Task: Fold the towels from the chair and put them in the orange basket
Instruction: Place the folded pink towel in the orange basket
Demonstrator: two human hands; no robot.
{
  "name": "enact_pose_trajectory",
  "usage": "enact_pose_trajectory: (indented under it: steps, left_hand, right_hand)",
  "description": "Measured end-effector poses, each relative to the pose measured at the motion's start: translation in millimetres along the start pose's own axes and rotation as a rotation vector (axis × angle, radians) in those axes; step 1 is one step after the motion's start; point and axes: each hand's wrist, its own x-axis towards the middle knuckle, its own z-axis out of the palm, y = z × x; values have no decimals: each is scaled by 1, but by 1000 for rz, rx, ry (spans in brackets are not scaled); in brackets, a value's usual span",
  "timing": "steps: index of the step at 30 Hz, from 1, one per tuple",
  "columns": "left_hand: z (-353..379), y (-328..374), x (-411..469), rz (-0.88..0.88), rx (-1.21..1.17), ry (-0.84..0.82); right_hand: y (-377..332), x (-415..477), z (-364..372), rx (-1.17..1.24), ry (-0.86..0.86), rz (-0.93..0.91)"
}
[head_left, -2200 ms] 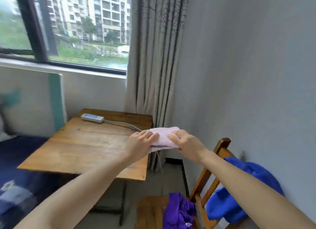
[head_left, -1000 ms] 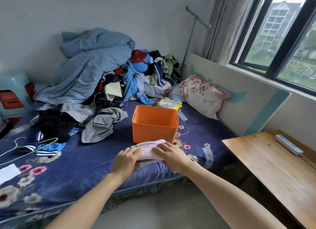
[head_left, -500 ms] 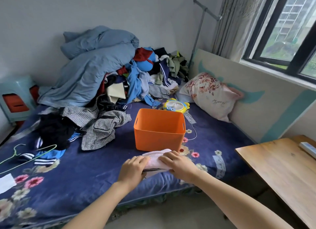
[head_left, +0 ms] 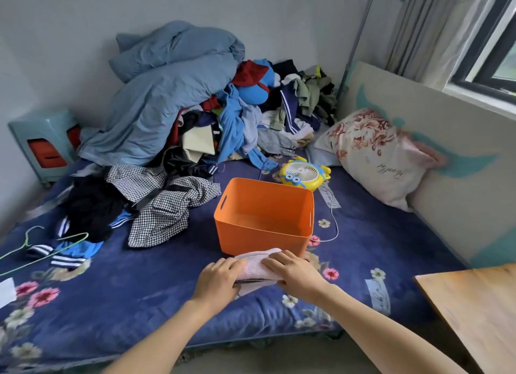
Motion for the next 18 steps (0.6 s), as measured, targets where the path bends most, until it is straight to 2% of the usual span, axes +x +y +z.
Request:
enact_pose_trajectory:
  steps: [4,9,18]
  left_hand:
    - [8,-29,21,-37,4,-12]
    - [17,-75,65,-37,-20,6]
    - [27,-147,172,100,-90,52]
  right_hand:
    - [20,36,15,19,-27,-3]
    - [51,91,21,47,20,-59]
    - [110,172,3,-25,68,56]
